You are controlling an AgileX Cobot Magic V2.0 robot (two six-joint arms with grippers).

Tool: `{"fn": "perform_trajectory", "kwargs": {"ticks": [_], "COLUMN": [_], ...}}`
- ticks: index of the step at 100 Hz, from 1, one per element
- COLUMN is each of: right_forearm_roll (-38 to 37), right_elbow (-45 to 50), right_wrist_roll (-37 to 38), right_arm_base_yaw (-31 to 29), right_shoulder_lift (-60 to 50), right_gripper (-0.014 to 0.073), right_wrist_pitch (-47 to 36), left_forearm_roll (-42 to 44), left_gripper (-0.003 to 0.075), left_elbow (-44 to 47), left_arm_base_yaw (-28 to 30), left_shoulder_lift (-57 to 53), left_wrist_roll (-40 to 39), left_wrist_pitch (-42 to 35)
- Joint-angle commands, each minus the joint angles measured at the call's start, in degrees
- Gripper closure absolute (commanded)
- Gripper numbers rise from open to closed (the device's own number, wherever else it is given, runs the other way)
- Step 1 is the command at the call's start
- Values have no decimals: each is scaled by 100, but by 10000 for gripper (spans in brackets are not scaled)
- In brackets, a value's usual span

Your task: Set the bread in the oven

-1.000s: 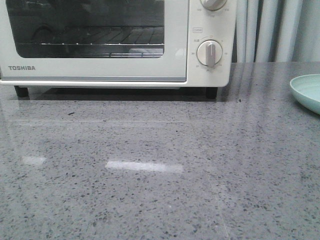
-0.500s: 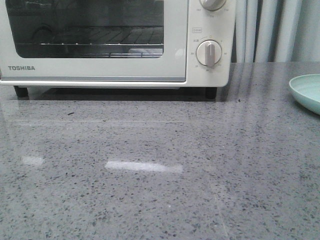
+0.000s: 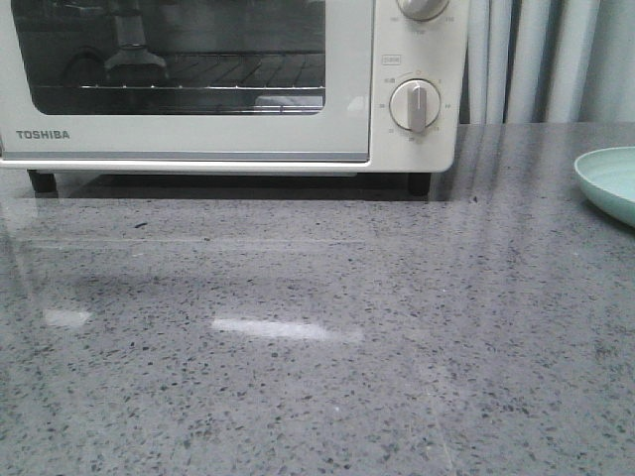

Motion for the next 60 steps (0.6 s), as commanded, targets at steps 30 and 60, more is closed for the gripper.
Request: {"fn": "perform_trajectory", "kwargs": {"ticks": [30,60], "right_forearm_roll": [-25,-25], "right_elbow": [-659,-659], "right_wrist_roll": [-102,-102], "right_arm_base_yaw": [152,152], "right_shoulder_lift": [605,605], "right_gripper": [668,668], "right_wrist_pitch": [315,315], "left_forearm_roll": [14,14], "left_gripper": [741,741], "left_elbow": [-1663,-1793], "left_arm_base_yaw": [-319,-307], "left_shoulder_lift": [1924,2467], "left_wrist_roll": [3,3], "left_wrist_pitch": [144,627]}}
